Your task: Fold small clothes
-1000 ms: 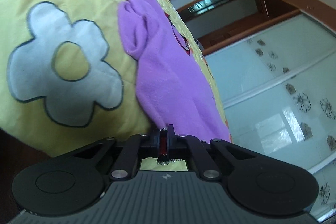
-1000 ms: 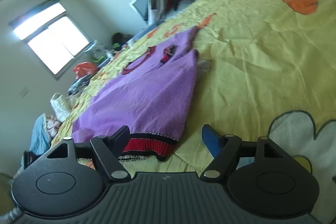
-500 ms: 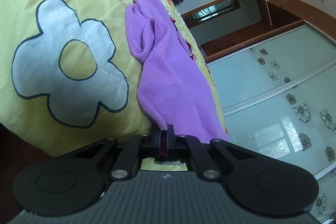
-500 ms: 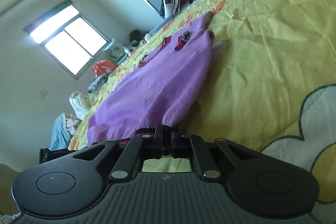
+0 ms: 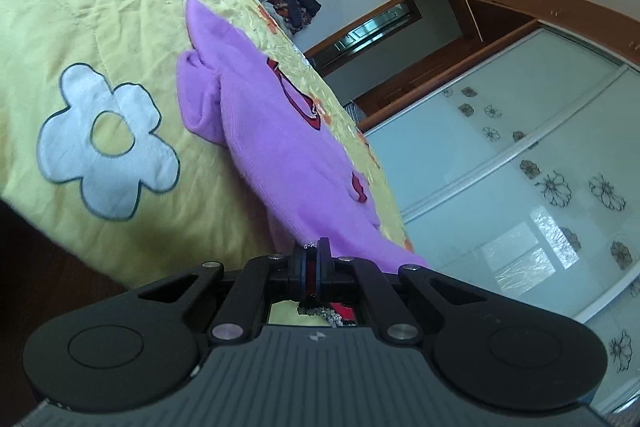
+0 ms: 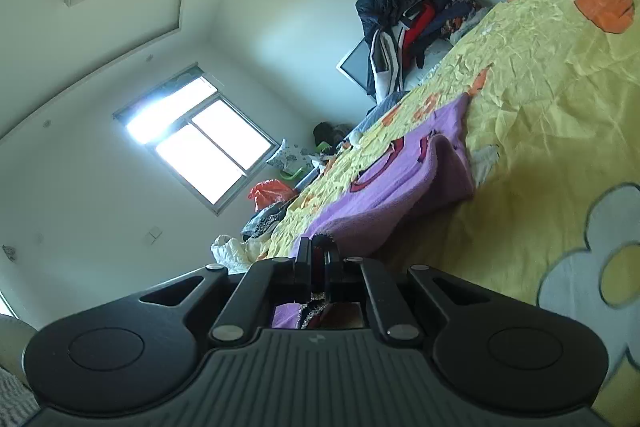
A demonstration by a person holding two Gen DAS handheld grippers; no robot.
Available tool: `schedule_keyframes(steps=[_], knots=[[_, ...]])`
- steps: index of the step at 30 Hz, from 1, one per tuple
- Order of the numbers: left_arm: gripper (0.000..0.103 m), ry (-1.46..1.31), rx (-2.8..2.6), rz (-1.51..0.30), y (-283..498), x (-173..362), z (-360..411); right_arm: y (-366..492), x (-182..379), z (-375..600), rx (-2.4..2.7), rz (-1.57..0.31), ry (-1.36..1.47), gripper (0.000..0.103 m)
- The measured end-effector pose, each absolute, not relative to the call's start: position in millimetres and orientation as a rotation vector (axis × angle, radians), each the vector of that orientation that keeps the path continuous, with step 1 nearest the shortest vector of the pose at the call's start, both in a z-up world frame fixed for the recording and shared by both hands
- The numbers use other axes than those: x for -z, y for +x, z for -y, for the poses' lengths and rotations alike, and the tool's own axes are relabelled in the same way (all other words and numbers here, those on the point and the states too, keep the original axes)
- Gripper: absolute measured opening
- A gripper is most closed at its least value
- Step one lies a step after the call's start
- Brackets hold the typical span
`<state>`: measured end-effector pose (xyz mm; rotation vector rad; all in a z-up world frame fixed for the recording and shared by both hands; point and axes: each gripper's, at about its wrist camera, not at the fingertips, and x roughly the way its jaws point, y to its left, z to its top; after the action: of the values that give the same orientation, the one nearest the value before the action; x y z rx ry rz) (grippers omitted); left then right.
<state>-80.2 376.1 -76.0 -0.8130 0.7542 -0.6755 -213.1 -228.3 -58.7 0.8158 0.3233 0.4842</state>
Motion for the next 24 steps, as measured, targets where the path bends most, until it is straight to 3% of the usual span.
schedule_keyframes(steps=[10,24], knots=[[0.003,-0.933,0.616,-0.791,-128.7,96.8,-399.3,-244.9,79.0,219.5,-0.456,-0.44,0.886,0.005],[0.003,-1.006,0.569,-0.777,-156.3,88.6,-436.3,-271.8,80.3,229.4,-0.408,-0.416,0.987,0.005]])
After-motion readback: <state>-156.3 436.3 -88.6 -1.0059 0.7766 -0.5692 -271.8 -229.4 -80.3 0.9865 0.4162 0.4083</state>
